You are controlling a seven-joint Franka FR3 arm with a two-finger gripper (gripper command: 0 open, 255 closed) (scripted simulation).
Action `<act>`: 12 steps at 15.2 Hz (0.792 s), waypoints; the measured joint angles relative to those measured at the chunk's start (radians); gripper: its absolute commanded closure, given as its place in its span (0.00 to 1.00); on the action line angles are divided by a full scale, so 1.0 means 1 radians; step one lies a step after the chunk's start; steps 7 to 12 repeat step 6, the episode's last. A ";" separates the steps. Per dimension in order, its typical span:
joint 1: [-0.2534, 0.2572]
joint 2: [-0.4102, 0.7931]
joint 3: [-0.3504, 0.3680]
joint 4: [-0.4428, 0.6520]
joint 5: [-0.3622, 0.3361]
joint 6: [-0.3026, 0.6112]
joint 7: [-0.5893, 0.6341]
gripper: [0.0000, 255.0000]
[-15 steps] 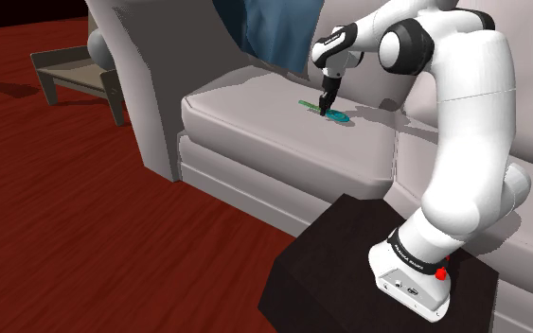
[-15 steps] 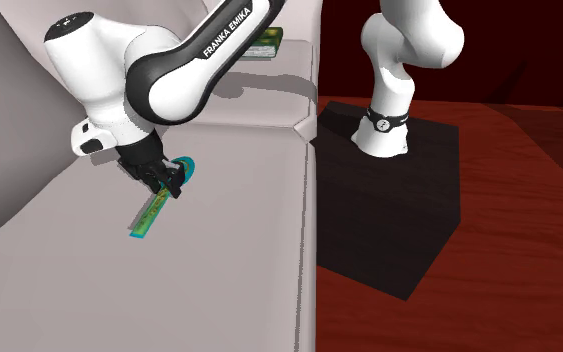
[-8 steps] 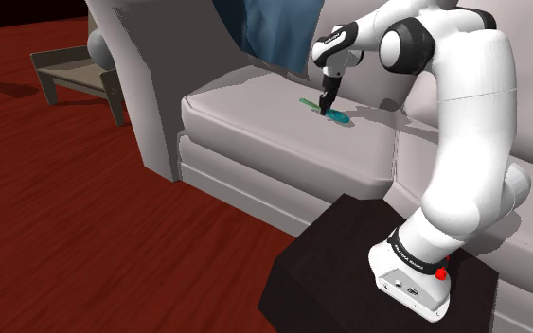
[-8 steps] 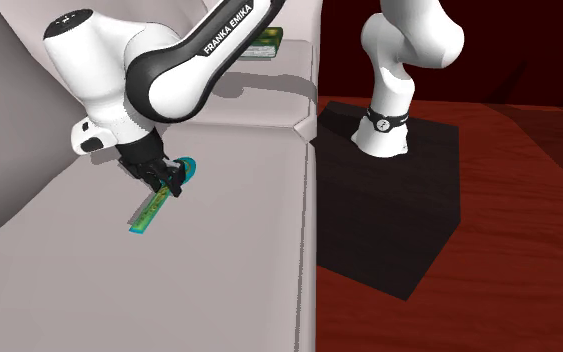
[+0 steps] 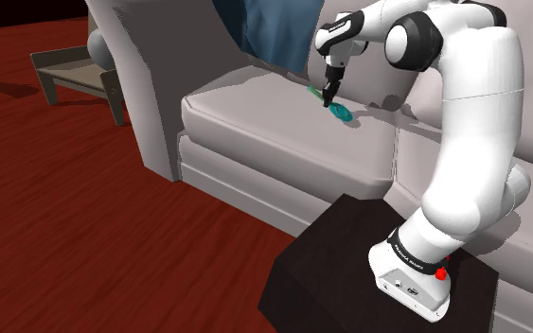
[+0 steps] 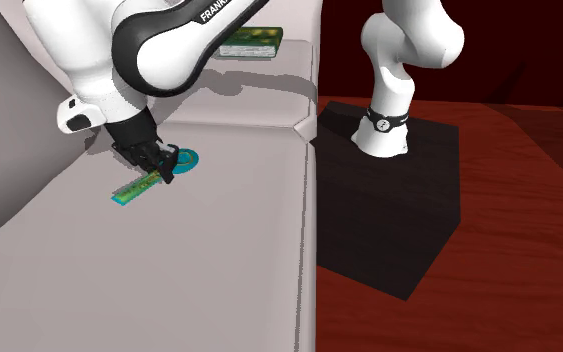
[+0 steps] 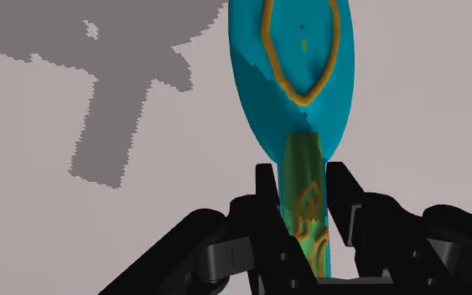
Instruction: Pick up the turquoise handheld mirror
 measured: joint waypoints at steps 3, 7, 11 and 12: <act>0.001 -0.016 -0.004 0.013 -0.006 -0.029 0.000 1.00; 0.004 -0.029 -0.006 0.028 -0.010 -0.056 0.005 1.00; 0.004 -0.029 -0.006 0.028 -0.010 -0.056 0.005 1.00; 0.004 -0.029 -0.006 0.028 -0.010 -0.056 0.005 1.00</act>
